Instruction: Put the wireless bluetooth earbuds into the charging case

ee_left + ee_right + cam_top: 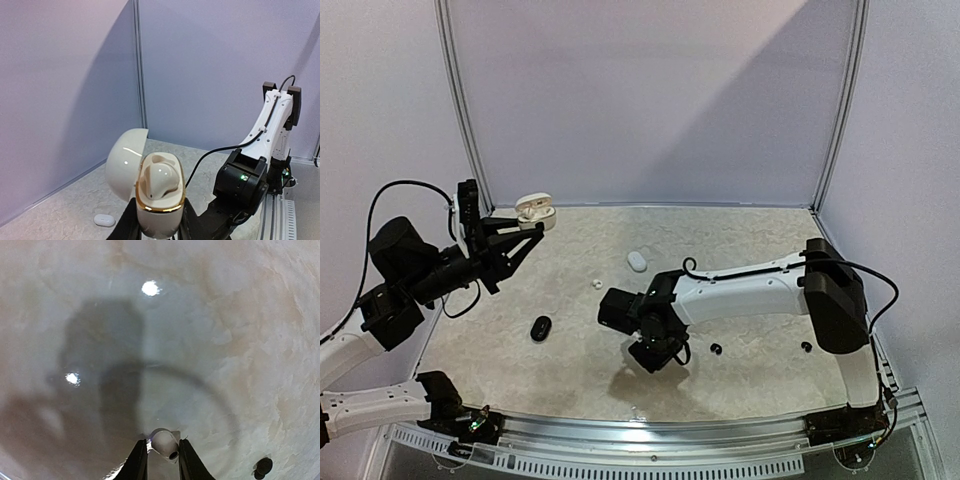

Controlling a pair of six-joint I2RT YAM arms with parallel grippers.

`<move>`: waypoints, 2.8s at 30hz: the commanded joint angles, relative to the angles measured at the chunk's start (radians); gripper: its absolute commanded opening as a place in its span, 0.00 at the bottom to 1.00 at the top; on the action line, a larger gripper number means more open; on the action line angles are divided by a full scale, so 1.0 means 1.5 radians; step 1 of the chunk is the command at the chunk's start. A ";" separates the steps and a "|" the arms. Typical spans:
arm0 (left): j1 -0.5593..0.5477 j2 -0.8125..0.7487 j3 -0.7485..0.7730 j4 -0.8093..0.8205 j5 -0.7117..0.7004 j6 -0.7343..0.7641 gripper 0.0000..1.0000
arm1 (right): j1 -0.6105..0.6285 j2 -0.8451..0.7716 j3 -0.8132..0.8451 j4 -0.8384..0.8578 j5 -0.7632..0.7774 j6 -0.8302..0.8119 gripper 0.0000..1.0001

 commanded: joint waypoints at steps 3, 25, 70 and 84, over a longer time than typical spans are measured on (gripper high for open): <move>0.010 0.003 -0.011 0.001 0.006 0.009 0.00 | 0.022 -0.019 0.017 0.020 -0.034 -0.021 0.22; 0.011 0.006 -0.012 -0.001 0.007 0.008 0.00 | -0.010 -0.106 -0.043 0.096 -0.100 -0.023 0.21; 0.011 0.002 -0.006 -0.003 0.042 0.026 0.00 | -0.042 -0.093 0.009 0.085 -0.195 -0.161 0.04; 0.011 0.033 0.066 0.032 0.304 0.066 0.00 | -0.079 -0.383 0.175 0.285 -0.334 -0.290 0.07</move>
